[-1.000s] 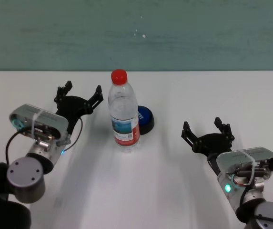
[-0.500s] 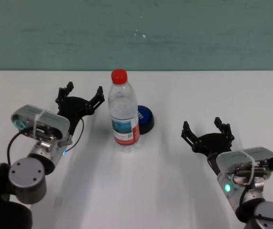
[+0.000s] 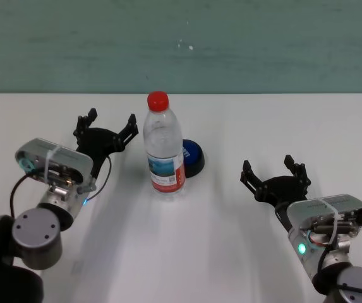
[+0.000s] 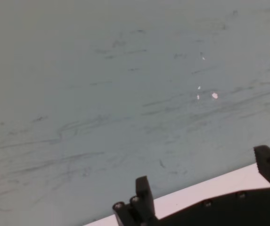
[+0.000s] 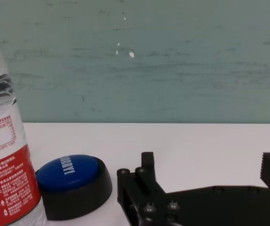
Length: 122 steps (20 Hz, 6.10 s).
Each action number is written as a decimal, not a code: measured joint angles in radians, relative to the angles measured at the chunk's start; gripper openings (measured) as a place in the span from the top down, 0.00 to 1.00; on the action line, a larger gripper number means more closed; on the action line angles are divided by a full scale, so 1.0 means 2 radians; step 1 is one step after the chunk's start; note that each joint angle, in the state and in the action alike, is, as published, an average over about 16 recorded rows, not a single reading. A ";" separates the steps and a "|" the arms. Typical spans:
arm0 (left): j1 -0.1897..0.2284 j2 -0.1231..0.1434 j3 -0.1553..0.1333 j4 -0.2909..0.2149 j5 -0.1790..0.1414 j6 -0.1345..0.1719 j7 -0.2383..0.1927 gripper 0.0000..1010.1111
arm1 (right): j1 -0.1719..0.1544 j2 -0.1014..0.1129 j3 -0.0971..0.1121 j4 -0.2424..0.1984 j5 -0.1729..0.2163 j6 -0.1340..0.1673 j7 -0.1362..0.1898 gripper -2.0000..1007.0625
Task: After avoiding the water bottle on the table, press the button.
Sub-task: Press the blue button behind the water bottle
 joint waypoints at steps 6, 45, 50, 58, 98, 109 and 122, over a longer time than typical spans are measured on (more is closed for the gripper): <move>-0.002 0.000 -0.005 0.004 -0.002 0.002 0.002 0.00 | 0.000 0.000 0.000 0.000 0.000 0.000 0.000 0.00; 0.151 0.066 -0.063 -0.185 -0.113 0.059 -0.046 0.00 | 0.000 0.000 0.000 0.000 0.000 0.000 0.000 0.00; 0.172 0.064 -0.065 -0.201 -0.110 0.053 -0.038 0.00 | 0.000 0.000 0.000 0.000 0.000 0.000 0.000 0.00; 0.199 0.058 -0.067 -0.220 -0.104 0.046 -0.031 0.00 | 0.000 0.000 0.000 0.000 0.000 0.000 0.000 0.00; 0.247 0.073 -0.064 -0.261 -0.115 0.050 -0.051 0.00 | 0.025 0.000 0.024 0.013 0.001 0.019 0.050 0.00; 0.247 0.072 -0.064 -0.261 -0.115 0.050 -0.051 0.00 | 0.084 0.001 0.036 0.060 -0.001 0.037 0.104 0.00; 0.247 0.072 -0.064 -0.261 -0.115 0.050 -0.051 0.00 | 0.165 -0.006 0.016 0.144 -0.007 0.044 0.141 0.00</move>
